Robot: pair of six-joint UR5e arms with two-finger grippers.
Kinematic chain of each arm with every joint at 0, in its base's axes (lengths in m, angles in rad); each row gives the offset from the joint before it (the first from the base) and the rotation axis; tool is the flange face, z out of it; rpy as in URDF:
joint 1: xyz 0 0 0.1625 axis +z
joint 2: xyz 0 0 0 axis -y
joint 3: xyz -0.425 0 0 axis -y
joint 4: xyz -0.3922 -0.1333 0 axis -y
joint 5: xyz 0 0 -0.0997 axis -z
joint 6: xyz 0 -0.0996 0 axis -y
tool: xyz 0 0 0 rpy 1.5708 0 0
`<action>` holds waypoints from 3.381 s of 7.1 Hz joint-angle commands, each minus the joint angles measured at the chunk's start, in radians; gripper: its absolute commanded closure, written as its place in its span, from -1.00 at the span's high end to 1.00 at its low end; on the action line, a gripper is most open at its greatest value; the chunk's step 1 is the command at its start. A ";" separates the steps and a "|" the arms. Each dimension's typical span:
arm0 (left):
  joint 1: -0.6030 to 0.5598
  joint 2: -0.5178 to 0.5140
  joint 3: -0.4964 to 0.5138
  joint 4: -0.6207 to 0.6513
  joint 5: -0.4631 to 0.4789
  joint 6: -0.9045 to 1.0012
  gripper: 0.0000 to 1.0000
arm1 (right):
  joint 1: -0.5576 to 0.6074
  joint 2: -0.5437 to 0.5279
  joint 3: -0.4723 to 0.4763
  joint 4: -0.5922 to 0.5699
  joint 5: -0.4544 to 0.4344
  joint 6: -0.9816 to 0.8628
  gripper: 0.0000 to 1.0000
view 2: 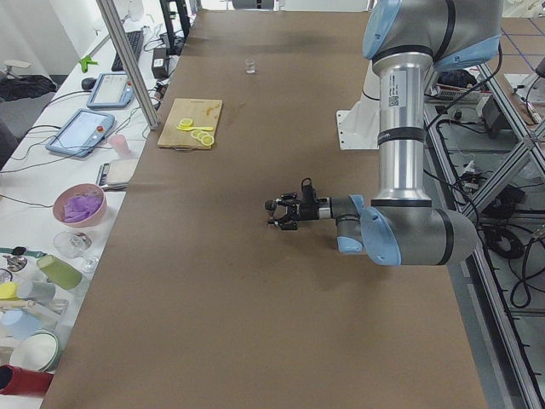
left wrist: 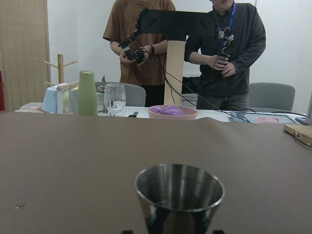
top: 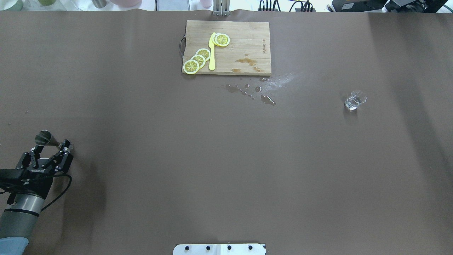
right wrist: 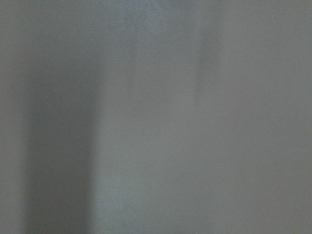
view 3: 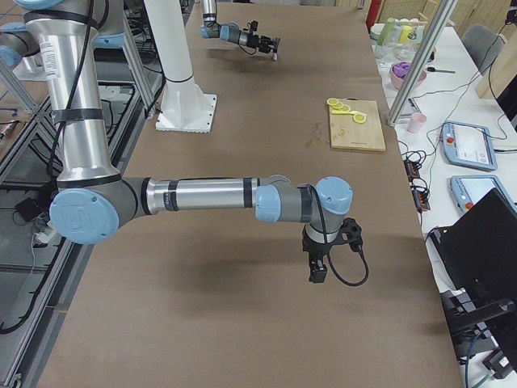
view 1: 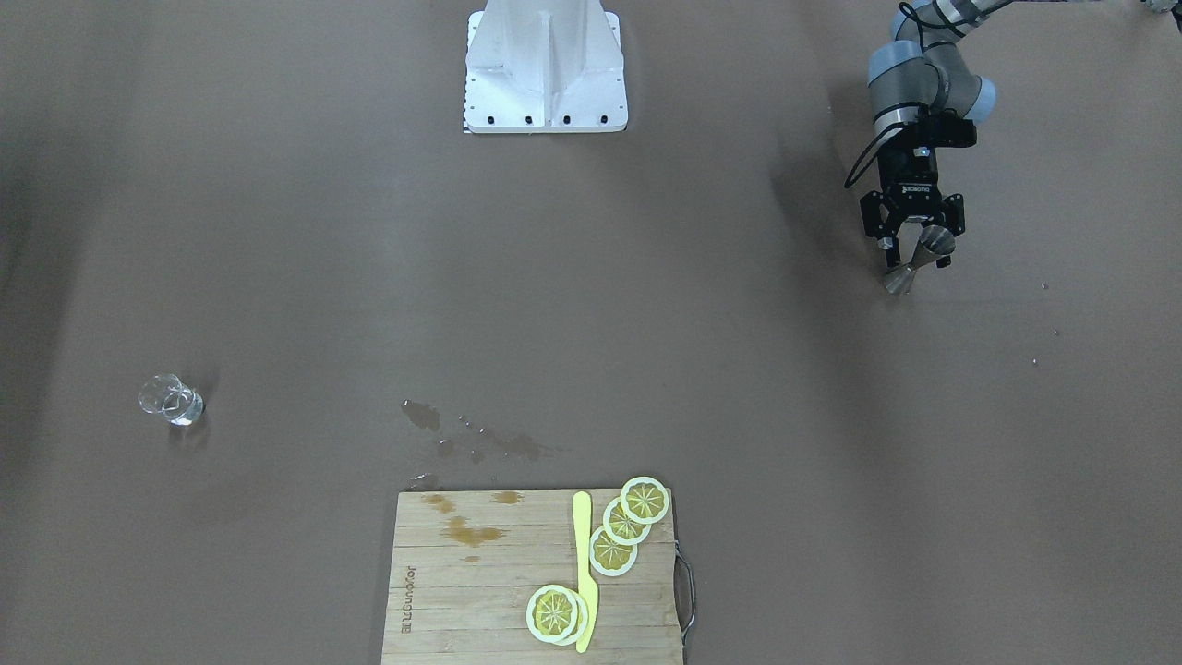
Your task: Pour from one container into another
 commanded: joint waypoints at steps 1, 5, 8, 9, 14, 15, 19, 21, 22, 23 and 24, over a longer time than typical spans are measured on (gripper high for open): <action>0.000 0.001 -0.008 0.003 0.002 0.003 0.97 | 0.004 0.012 0.041 -0.027 -0.047 0.011 1.00; -0.009 0.019 -0.135 0.075 0.000 0.024 0.97 | 0.027 -0.083 0.205 -0.076 0.017 0.011 1.00; -0.014 0.103 -0.214 0.086 0.000 0.054 0.97 | 0.025 -0.095 0.200 -0.076 0.000 0.011 1.00; -0.015 0.104 -0.217 0.088 -0.002 0.055 0.97 | 0.025 -0.085 0.204 -0.076 -0.020 0.011 1.00; -0.154 0.082 -0.457 0.263 -0.159 0.223 0.96 | 0.021 -0.083 0.207 -0.074 -0.055 0.011 1.00; -0.211 -0.003 -0.480 0.328 -0.217 0.294 0.96 | 0.012 -0.071 0.187 -0.076 -0.055 0.011 1.00; -0.356 -0.511 -0.473 0.791 -0.379 0.439 0.96 | 0.010 -0.039 0.163 -0.078 -0.055 0.013 1.00; -0.391 -0.647 -0.464 0.926 -0.525 0.483 0.96 | 0.001 -0.032 0.152 -0.075 -0.061 0.013 1.00; -0.400 -0.700 -0.456 0.989 -0.564 0.524 0.96 | -0.034 -0.031 0.149 -0.073 -0.063 0.013 1.00; -0.420 -0.740 -0.453 1.087 -0.607 0.541 0.96 | -0.034 -0.038 0.150 -0.078 -0.061 0.011 1.00; -0.442 -0.763 -0.455 1.177 -0.688 0.543 0.96 | -0.031 -0.054 0.150 -0.081 -0.046 0.013 1.00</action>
